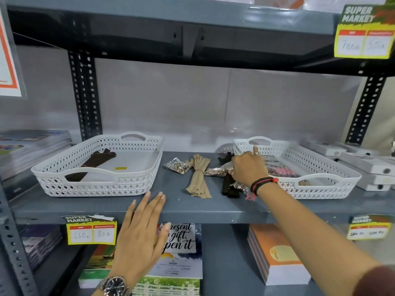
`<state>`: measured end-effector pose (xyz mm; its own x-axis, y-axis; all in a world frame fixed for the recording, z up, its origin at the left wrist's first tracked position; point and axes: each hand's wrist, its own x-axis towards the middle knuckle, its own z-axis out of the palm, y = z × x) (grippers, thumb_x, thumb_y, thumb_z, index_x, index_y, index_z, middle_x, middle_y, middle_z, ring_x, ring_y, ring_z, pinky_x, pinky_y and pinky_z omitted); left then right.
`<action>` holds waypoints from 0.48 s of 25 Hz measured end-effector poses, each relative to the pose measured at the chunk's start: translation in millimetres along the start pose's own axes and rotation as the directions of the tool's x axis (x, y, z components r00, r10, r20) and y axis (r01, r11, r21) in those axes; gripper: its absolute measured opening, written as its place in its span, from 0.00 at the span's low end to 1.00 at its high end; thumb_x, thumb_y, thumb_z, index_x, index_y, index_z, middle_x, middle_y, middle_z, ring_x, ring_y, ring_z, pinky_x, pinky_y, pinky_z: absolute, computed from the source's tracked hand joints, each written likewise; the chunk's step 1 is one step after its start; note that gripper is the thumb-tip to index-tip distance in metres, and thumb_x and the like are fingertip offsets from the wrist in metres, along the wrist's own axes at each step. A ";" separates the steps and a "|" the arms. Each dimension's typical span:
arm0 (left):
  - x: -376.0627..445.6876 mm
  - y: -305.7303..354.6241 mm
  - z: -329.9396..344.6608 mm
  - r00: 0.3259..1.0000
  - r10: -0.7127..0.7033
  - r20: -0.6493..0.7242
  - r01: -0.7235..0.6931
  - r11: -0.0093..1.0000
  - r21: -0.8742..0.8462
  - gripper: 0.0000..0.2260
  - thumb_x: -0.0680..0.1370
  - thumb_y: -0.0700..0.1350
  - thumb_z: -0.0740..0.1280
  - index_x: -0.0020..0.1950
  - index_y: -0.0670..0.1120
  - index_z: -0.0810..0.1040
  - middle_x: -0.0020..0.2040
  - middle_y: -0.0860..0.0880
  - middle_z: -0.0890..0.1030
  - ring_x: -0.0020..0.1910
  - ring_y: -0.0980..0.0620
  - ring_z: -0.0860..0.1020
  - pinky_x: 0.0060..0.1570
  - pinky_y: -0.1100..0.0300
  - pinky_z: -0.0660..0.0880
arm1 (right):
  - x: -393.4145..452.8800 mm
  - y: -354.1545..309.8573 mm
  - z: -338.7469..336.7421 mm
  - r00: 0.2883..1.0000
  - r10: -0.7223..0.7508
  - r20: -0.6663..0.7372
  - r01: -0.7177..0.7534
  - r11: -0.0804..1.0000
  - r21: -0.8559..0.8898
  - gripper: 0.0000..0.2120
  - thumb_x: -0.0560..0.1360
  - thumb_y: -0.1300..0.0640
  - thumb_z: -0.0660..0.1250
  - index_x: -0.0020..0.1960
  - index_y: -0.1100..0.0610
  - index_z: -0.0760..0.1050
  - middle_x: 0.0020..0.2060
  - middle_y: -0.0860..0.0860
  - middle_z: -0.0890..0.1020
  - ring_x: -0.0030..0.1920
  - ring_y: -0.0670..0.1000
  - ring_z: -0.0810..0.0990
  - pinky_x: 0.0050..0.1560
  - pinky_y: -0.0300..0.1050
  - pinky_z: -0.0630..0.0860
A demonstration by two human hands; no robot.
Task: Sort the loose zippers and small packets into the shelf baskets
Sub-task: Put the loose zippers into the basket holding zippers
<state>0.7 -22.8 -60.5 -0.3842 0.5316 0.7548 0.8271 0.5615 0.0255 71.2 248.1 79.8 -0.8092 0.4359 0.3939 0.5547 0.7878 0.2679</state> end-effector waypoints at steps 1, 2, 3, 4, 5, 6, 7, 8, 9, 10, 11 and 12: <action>-0.1 -1.6 -0.4 1.000 0.009 0.000 -0.009 1.000 0.002 0.25 0.80 0.54 0.54 0.73 0.43 0.67 0.72 0.49 0.69 0.74 0.48 0.62 0.71 0.46 0.57 | 1.9 -1.6 -0.5 1.000 -0.007 0.004 0.007 1.000 0.031 0.10 0.74 0.56 0.63 0.53 0.58 0.78 0.49 0.57 0.84 0.54 0.57 0.80 0.54 0.51 0.76; -0.1 -2.9 -1.0 1.000 0.020 0.002 -0.020 1.000 0.004 0.25 0.80 0.54 0.54 0.73 0.43 0.67 0.72 0.49 0.69 0.74 0.49 0.62 0.71 0.47 0.57 | 4.9 -3.1 -0.3 1.000 -0.023 -0.009 0.024 0.997 0.076 0.12 0.74 0.55 0.64 0.55 0.58 0.78 0.51 0.57 0.83 0.56 0.57 0.79 0.57 0.52 0.76; -0.2 -4.4 -1.6 1.000 0.028 0.006 -0.028 1.000 0.008 0.25 0.80 0.54 0.54 0.73 0.43 0.67 0.73 0.49 0.68 0.74 0.49 0.62 0.71 0.47 0.57 | 8.9 -5.8 0.2 0.998 -0.057 -0.024 0.060 0.989 0.135 0.13 0.74 0.54 0.64 0.57 0.57 0.78 0.52 0.57 0.83 0.57 0.58 0.79 0.61 0.54 0.74; -0.1 -6.2 -2.4 0.999 0.032 0.006 -0.032 0.999 0.013 0.25 0.80 0.54 0.54 0.73 0.44 0.68 0.73 0.50 0.68 0.74 0.50 0.62 0.71 0.47 0.57 | 12.5 -10.1 1.4 0.993 -0.110 -0.035 0.115 0.972 0.204 0.15 0.74 0.54 0.65 0.59 0.55 0.78 0.52 0.57 0.83 0.58 0.58 0.79 0.65 0.55 0.71; 0.1 -7.1 -2.4 0.999 0.035 0.006 -0.035 0.999 0.018 0.24 0.80 0.54 0.54 0.73 0.44 0.68 0.73 0.50 0.69 0.74 0.50 0.62 0.72 0.47 0.56 | 14.0 -15.1 1.7 0.986 -0.161 -0.036 0.164 0.946 0.281 0.15 0.74 0.54 0.65 0.60 0.53 0.78 0.52 0.57 0.83 0.57 0.58 0.80 0.67 0.55 0.71; 0.1 -7.9 -2.4 0.999 0.036 0.005 -0.036 0.999 0.021 0.24 0.80 0.54 0.54 0.73 0.44 0.68 0.72 0.50 0.69 0.74 0.51 0.62 0.72 0.48 0.56 | 15.4 -21.5 3.4 0.980 -0.198 -0.031 0.195 0.910 0.365 0.15 0.73 0.53 0.66 0.60 0.52 0.79 0.52 0.56 0.84 0.56 0.58 0.80 0.64 0.54 0.73; 0.0 -7.7 -2.1 0.999 0.035 0.004 -0.035 0.999 0.021 0.24 0.80 0.54 0.54 0.73 0.45 0.68 0.72 0.50 0.69 0.74 0.51 0.62 0.72 0.48 0.56 | 16.2 -28.1 5.7 0.976 -0.218 -0.028 0.207 0.870 0.447 0.15 0.73 0.53 0.66 0.59 0.51 0.79 0.52 0.55 0.85 0.56 0.58 0.80 0.61 0.52 0.76; -0.3 -7.9 -2.2 0.999 0.032 0.004 -0.032 0.999 0.020 0.24 0.80 0.54 0.54 0.73 0.45 0.69 0.72 0.51 0.70 0.73 0.51 0.62 0.72 0.48 0.56 | 18.1 -37.1 7.4 0.974 -0.226 -0.028 0.208 0.832 0.514 0.15 0.74 0.53 0.66 0.60 0.50 0.79 0.54 0.54 0.85 0.56 0.57 0.81 0.58 0.50 0.77; 0.0 -7.7 -2.3 1.000 0.029 0.002 -0.029 0.999 0.017 0.23 0.80 0.54 0.55 0.72 0.45 0.69 0.71 0.51 0.70 0.73 0.51 0.63 0.71 0.48 0.57 | 21.0 -47.1 8.7 0.974 -0.225 -0.018 0.197 0.808 0.555 0.15 0.75 0.52 0.65 0.60 0.50 0.78 0.55 0.54 0.84 0.57 0.57 0.81 0.57 0.49 0.78; 0.6 -7.1 -2.2 1.000 0.027 0.001 -0.027 1.000 0.012 0.23 0.80 0.54 0.55 0.72 0.46 0.70 0.71 0.51 0.70 0.73 0.51 0.63 0.71 0.48 0.57 | 25.2 -57.5 9.8 0.974 -0.225 0.000 0.184 0.797 0.575 0.15 0.75 0.50 0.65 0.61 0.50 0.77 0.56 0.53 0.84 0.58 0.57 0.80 0.57 0.49 0.77; 0.7 -7.0 -2.3 1.000 0.025 0.000 -0.025 1.000 0.012 0.23 0.80 0.53 0.55 0.72 0.46 0.70 0.71 0.51 0.71 0.72 0.51 0.64 0.71 0.48 0.57 | 31.2 -69.0 11.8 0.973 -0.232 0.022 0.177 0.797 0.578 0.16 0.76 0.49 0.64 0.62 0.51 0.77 0.57 0.54 0.83 0.59 0.57 0.80 0.58 0.50 0.76; 0.5 -7.3 -2.6 1.000 0.023 0.002 -0.023 1.000 0.012 0.22 0.80 0.53 0.55 0.71 0.46 0.70 0.71 0.51 0.71 0.72 0.51 0.65 0.71 0.48 0.57 | 37.4 -81.4 13.4 0.968 -0.246 0.042 0.179 0.803 0.568 0.16 0.76 0.47 0.64 0.61 0.52 0.77 0.57 0.55 0.83 0.59 0.58 0.79 0.58 0.50 0.76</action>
<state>-4.5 -28.3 -58.7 -0.3656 0.5457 0.7540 0.8308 0.5566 0.0000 -6.8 206.1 60.9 -0.9281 0.2470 0.2786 0.1908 0.9580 -0.2139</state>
